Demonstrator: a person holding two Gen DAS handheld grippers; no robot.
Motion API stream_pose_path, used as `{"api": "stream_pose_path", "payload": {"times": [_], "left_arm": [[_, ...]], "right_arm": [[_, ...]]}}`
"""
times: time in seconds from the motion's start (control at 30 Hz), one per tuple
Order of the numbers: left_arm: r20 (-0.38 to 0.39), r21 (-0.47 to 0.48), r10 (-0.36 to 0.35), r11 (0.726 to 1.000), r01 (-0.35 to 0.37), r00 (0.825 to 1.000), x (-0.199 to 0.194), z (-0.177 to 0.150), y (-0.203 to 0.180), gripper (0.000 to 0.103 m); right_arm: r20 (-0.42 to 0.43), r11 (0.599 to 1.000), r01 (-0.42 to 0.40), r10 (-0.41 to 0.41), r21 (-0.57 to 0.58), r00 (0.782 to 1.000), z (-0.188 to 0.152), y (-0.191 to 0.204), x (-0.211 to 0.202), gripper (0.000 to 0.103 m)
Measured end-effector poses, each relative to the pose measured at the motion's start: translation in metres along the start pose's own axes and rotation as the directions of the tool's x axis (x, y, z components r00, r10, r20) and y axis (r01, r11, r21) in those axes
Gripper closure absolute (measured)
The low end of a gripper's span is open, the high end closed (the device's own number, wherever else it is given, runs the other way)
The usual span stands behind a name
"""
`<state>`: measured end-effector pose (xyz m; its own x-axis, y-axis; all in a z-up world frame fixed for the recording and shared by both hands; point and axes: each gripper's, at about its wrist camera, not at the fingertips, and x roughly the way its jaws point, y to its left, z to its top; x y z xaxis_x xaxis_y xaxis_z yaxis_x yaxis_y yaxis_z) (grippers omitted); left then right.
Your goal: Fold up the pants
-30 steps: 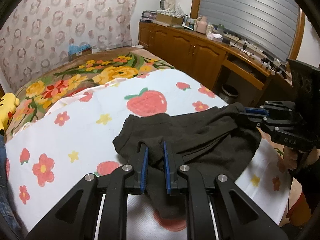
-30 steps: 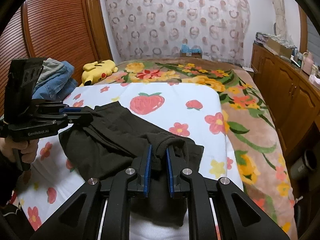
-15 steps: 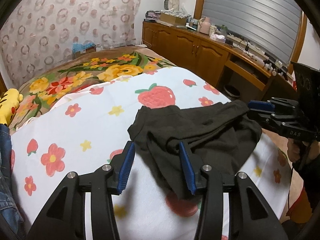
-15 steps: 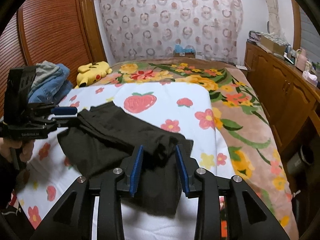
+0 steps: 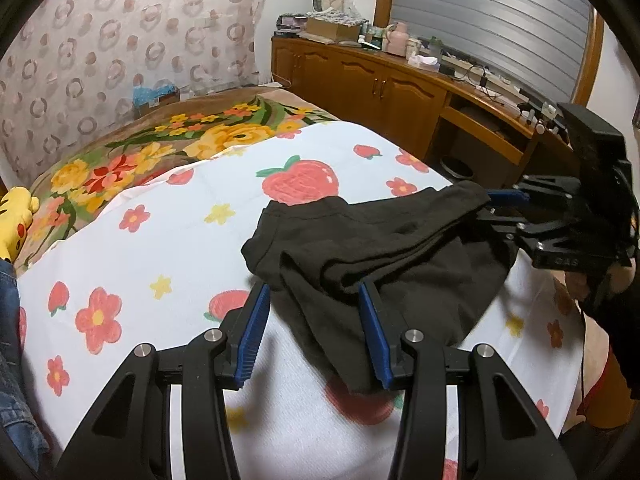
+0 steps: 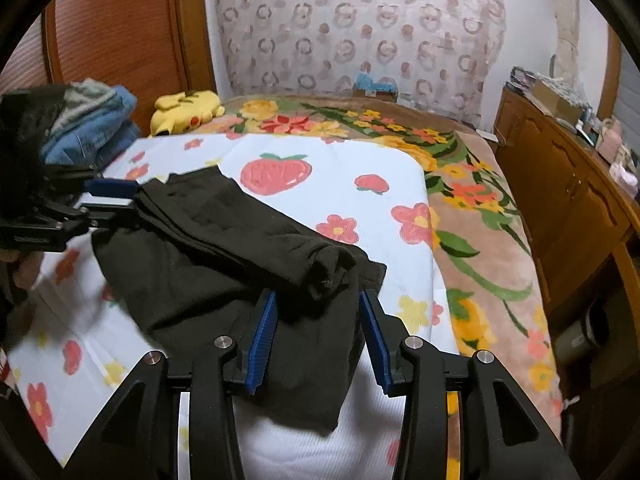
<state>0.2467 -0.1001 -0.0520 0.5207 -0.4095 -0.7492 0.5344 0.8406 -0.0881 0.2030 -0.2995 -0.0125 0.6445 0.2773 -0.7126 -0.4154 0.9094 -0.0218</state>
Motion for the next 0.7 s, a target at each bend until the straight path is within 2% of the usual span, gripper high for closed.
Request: {"api": "stream_pose_path", "payload": {"times": [0.13, 0.23, 0.33, 0.43, 0.7], "left_arm": [[-0.017, 0.012, 0.008, 1.0, -0.008, 1.0, 0.005, 0.0, 0.0, 0.054], [-0.02, 0.008, 0.018, 1.0, -0.018, 1.0, 0.007, 0.002, 0.001, 0.042], [-0.016, 0.009, 0.013, 1.0, -0.012, 1.0, 0.006, 0.003, 0.002, 0.038], [-0.01, 0.012, 0.008, 1.0, -0.008, 1.0, 0.005, 0.003, 0.002, 0.038], [-0.051, 0.038, 0.069, 0.997, -0.067, 0.996, 0.03, 0.018, 0.006, 0.038]], "right_arm": [[-0.012, 0.999, 0.036, -0.036, -0.01, 0.999, 0.009, -0.005, 0.009, 0.059], [0.011, 0.999, 0.052, -0.052, 0.006, 0.999, 0.015, -0.007, 0.011, 0.059], [0.033, 0.998, 0.062, -0.063, 0.033, 0.997, 0.021, -0.012, 0.012, 0.059], [0.037, 0.996, 0.07, -0.072, 0.046, 0.997, 0.023, -0.014, 0.014, 0.059], [0.036, 0.998, 0.037, -0.039, 0.055, 0.999, 0.019, -0.013, 0.016, 0.059]]}}
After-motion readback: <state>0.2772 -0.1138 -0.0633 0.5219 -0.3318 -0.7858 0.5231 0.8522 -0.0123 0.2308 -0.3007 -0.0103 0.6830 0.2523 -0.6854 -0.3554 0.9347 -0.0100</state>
